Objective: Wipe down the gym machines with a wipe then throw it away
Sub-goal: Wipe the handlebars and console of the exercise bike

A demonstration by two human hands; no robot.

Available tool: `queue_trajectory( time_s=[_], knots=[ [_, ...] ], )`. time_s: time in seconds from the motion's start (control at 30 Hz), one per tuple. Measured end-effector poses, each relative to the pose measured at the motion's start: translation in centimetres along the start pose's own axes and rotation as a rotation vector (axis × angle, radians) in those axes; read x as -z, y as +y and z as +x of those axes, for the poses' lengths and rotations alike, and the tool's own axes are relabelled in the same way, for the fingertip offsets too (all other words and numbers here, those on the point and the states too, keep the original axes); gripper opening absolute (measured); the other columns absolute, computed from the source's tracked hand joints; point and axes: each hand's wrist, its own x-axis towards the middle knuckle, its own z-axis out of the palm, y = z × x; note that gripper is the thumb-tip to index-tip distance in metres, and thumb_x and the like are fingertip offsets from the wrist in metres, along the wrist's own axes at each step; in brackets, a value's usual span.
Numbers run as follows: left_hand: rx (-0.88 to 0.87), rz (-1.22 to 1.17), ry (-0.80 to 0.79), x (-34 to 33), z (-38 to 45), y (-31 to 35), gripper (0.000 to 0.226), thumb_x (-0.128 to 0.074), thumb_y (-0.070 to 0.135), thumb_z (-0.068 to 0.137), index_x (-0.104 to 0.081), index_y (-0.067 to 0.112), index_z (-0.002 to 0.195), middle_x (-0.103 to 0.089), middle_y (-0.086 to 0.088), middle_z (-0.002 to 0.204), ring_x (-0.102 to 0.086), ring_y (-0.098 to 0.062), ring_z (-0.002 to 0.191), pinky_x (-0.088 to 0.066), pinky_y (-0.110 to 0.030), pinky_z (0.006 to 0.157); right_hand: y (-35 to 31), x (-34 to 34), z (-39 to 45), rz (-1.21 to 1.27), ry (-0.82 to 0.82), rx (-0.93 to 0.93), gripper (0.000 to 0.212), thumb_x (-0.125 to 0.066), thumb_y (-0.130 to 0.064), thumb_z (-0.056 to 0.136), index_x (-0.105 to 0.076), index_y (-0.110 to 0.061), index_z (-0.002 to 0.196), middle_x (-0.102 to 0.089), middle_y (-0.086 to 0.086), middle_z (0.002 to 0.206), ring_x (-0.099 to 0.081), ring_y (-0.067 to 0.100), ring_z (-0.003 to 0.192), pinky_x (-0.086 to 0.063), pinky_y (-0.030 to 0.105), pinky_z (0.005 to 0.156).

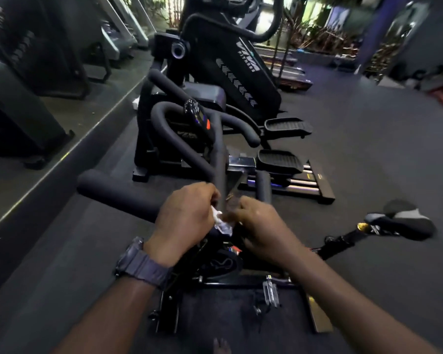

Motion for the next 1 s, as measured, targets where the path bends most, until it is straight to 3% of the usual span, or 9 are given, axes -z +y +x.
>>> queue_trajectory(
  time_s=[0.2,0.3,0.37,0.43,0.53,0.67,0.8,0.9,1.0],
  knots=[
    [-0.003,0.031,-0.024,0.3,0.2,0.1,0.024,-0.057,0.017,0.087,-0.067,0.026,0.108,-0.069,0.002,0.108,-0.064,-0.028,0.103,-0.052,-0.045,0.084,-0.2,-0.6,1.2,-0.031,0.114,-0.065,0.03,-0.048,-0.021,0.075,-0.068,-0.01,0.093,-0.061,0.011,0.087,-0.06,0.031,0.081,-0.048,0.035,0.066],
    [-0.028,0.047,-0.061,0.4,0.1,0.1,0.024,-0.062,0.023,0.087,-0.065,0.027,0.11,-0.067,0.006,0.11,-0.063,-0.021,0.103,-0.051,-0.041,0.087,0.1,-1.2,-3.8,0.05,0.049,-0.025,0.029,-0.06,-0.014,0.077,-0.065,-0.024,0.103,-0.059,0.002,0.093,-0.056,0.018,0.083,-0.044,0.027,0.069],
    [-0.067,0.031,-0.068,-0.1,0.2,0.3,0.025,-0.068,0.029,0.086,-0.066,0.028,0.111,-0.065,0.01,0.109,-0.061,-0.015,0.103,-0.05,-0.035,0.089,2.3,-1.3,-4.9,0.087,0.083,-0.05,0.023,-0.062,-0.019,0.085,-0.062,-0.036,0.1,-0.06,-0.001,0.095,-0.057,0.018,0.085,-0.049,0.034,0.076],
    [-0.097,0.032,-0.069,-1.0,0.4,0.9,0.026,-0.072,0.031,0.083,-0.069,0.028,0.109,-0.066,0.012,0.104,-0.057,-0.012,0.101,-0.048,-0.03,0.088,3.7,-1.4,-4.9,0.131,0.035,-0.017,0.038,-0.064,-0.013,0.088,-0.055,-0.047,0.105,-0.059,-0.003,0.104,-0.059,0.019,0.094,-0.051,0.038,0.084],
    [-0.084,0.027,-0.041,-2.5,0.3,2.4,0.02,-0.073,0.028,0.08,-0.075,0.027,0.1,-0.071,0.011,0.092,-0.055,-0.017,0.095,-0.05,-0.035,0.083,3.9,-0.8,-4.9,0.121,0.027,0.052,0.035,-0.059,-0.006,0.079,-0.066,-0.029,0.106,-0.056,-0.002,0.1,-0.057,0.014,0.087,-0.047,0.022,0.074],
    [0.018,-0.017,0.098,-3.9,-0.2,3.4,0.026,-0.058,0.018,0.08,-0.073,0.024,0.101,-0.072,0.01,0.095,-0.061,-0.016,0.092,-0.046,-0.031,0.083,3.7,-0.4,-3.8,0.174,0.137,0.037,0.027,-0.05,-0.011,0.076,-0.062,-0.02,0.098,-0.055,-0.001,0.093,-0.054,0.014,0.081,-0.041,0.019,0.068],
    [0.245,-0.21,0.224,-3.5,-0.3,4.2,0.033,-0.058,0.0,0.088,-0.069,0.021,0.111,-0.07,0.013,0.102,-0.064,-0.002,0.093,-0.048,-0.016,0.082,2.4,-1.4,-2.2,0.153,0.139,0.046,0.025,-0.049,-0.016,0.082,-0.064,-0.012,0.102,-0.053,0.008,0.097,-0.054,0.027,0.087,-0.05,0.04,0.068],
    [0.236,-0.158,0.192,-3.6,-0.4,5.7,0.026,-0.064,0.01,0.09,-0.071,0.022,0.111,-0.072,0.013,0.101,-0.065,-0.004,0.092,-0.051,-0.025,0.082,5.9,1.1,-2.2,0.063,0.094,0.076,0.03,-0.044,-0.03,0.089,-0.066,-0.013,0.101,-0.055,0.01,0.096,-0.056,0.03,0.086,-0.048,0.037,0.067],
    [0.218,-0.152,0.125,-5.2,-0.2,7.6,0.029,-0.06,0.025,0.085,-0.071,0.021,0.111,-0.072,0.011,0.101,-0.065,-0.005,0.09,-0.049,-0.025,0.084,13.8,4.3,0.9,-0.093,0.168,-0.161,0.022,-0.06,-0.009,0.083,-0.07,-0.014,0.102,-0.058,0.011,0.098,-0.059,0.032,0.091,-0.045,0.035,0.072]
  ],
)
